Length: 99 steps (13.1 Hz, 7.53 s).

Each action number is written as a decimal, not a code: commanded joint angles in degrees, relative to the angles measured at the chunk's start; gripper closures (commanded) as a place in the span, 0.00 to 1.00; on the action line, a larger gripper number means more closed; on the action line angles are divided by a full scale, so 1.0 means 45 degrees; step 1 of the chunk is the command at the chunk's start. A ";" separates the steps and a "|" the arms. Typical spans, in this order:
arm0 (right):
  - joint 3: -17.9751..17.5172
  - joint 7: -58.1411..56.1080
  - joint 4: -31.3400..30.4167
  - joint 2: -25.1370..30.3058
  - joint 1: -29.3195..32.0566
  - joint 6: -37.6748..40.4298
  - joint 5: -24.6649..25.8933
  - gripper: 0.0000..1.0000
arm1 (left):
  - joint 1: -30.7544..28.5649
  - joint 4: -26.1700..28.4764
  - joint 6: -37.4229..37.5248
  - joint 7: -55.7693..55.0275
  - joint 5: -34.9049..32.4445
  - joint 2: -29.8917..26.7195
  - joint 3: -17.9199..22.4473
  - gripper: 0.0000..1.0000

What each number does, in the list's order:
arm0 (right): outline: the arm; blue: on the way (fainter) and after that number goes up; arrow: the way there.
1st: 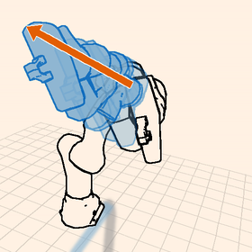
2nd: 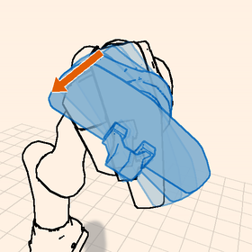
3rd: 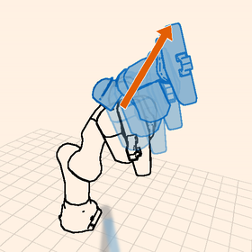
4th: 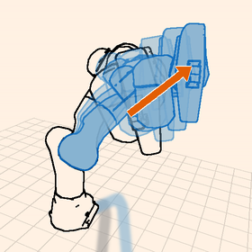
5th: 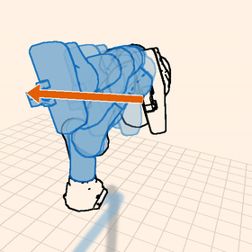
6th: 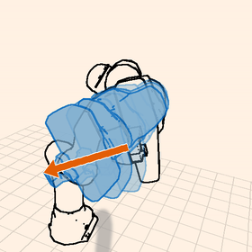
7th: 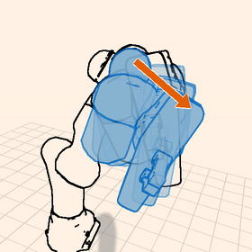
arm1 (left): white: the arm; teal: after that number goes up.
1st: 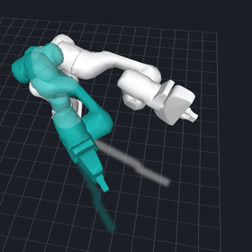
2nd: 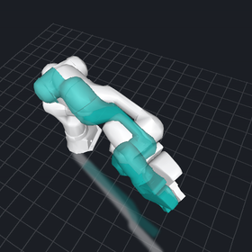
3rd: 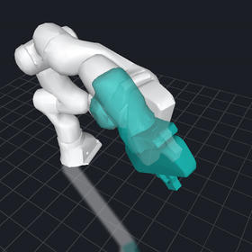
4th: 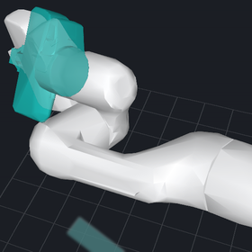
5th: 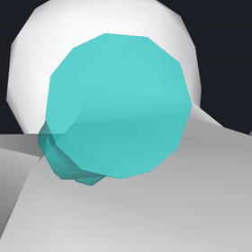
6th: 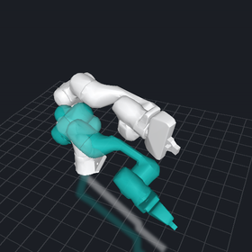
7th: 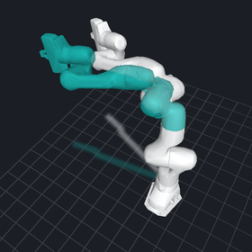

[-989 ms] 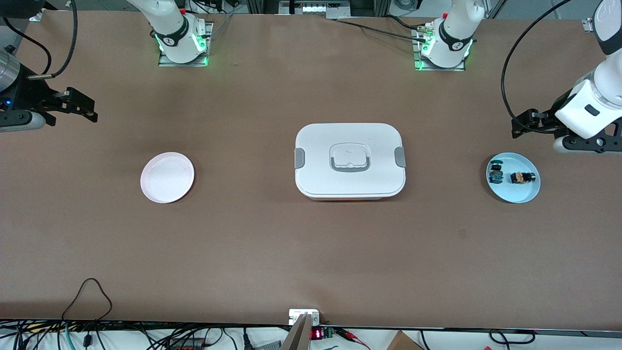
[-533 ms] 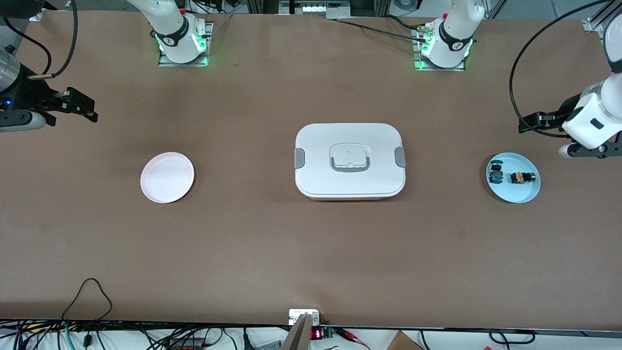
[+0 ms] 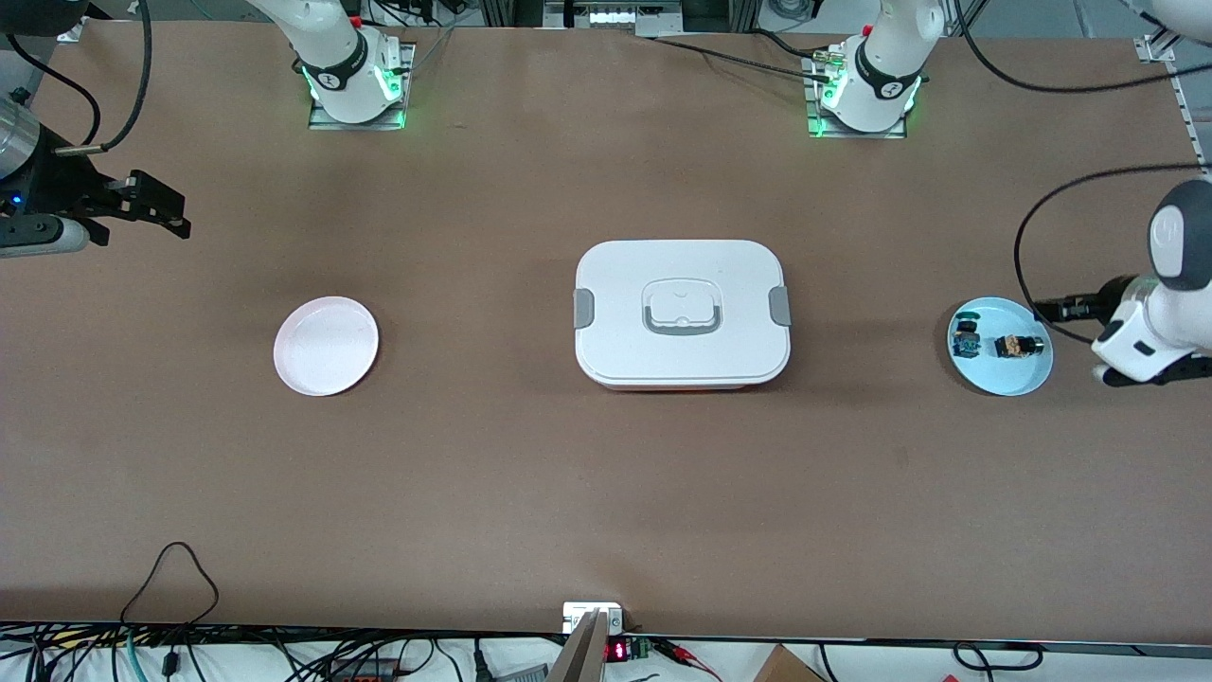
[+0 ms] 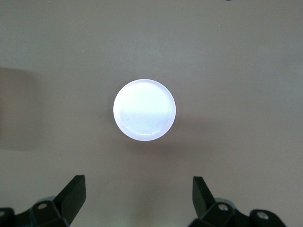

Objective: Transfer orange switch to right arm and place
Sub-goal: 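Lower the left gripper and grasp the orange switch block, then lift the orange switch with the left gripper and carry it toward the box, then raise the switch with the left gripper while the right gripper approaches it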

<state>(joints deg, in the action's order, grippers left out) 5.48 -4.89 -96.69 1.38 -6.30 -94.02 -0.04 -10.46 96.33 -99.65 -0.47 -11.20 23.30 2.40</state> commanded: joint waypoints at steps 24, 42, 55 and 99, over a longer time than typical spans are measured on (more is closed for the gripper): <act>-0.0223 -0.0125 0.0450 0.0045 -0.0105 0.0503 0.0068 0.00 | -0.1835 0.5703 -1.0921 0.1881 -0.0246 0.0916 -0.0124 0.00; -0.0262 0.0618 0.0802 0.0065 -0.0144 0.0756 0.0107 0.00 | -0.1835 0.0898 -0.1585 0.3873 0.1638 -0.0468 -0.3284 0.73; -0.0320 0.0579 0.0802 -0.0013 -0.0163 0.1186 -0.0941 0.00 | -0.1289 -0.0114 -0.2543 1.8686 1.5080 0.2359 -0.5260 0.80; -0.0711 -0.2155 -0.2440 -0.3665 -0.4460 -0.2954 -2.3037 0.01 | 0.0958 -0.0001 -0.6175 2.3736 2.2156 0.1249 -1.0201 0.99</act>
<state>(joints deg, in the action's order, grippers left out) 2.02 -14.15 -107.79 -15.34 -25.79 -105.93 -102.72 -6.30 94.89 -127.24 105.32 86.57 30.08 -42.78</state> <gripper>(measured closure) 0.004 0.273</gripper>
